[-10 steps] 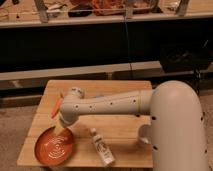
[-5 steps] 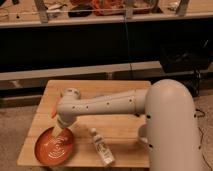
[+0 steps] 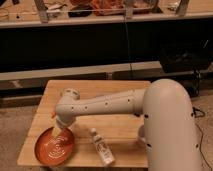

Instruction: Pick up the ceramic bowl

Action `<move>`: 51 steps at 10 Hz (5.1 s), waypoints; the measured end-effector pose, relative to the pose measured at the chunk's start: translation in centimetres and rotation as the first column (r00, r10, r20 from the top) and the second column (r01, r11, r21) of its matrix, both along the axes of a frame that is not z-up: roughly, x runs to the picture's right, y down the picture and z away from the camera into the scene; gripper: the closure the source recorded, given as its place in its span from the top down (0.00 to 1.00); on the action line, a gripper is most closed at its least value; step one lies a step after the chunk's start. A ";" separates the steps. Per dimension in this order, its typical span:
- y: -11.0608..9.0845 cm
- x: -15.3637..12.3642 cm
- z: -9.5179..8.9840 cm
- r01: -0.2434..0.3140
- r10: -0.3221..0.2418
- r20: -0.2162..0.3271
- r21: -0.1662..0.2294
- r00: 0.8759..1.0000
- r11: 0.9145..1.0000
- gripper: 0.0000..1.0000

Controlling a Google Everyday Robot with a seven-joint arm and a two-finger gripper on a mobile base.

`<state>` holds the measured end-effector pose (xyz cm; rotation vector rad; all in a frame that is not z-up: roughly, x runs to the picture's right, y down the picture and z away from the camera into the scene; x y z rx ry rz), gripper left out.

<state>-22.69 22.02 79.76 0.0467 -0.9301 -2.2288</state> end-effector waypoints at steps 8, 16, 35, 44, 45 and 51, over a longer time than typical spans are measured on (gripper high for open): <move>0.2 -0.2 0.1 0.020 -0.020 -0.003 0.005 1.000 1.000 0.80; 0.4 -0.4 0.3 0.044 -0.043 -0.009 0.019 0.999 0.999 0.80; 0.3 -0.3 1.0 0.091 -0.088 -0.046 0.067 0.995 0.994 0.78; -0.2 -0.2 1.3 0.115 -0.109 -0.063 0.092 0.992 0.989 0.69; -0.2 -0.1 1.3 0.117 -0.112 -0.065 0.094 0.992 0.989 0.61; -1.3 0.1 1.1 0.133 -0.125 -0.074 0.114 0.989 0.985 0.21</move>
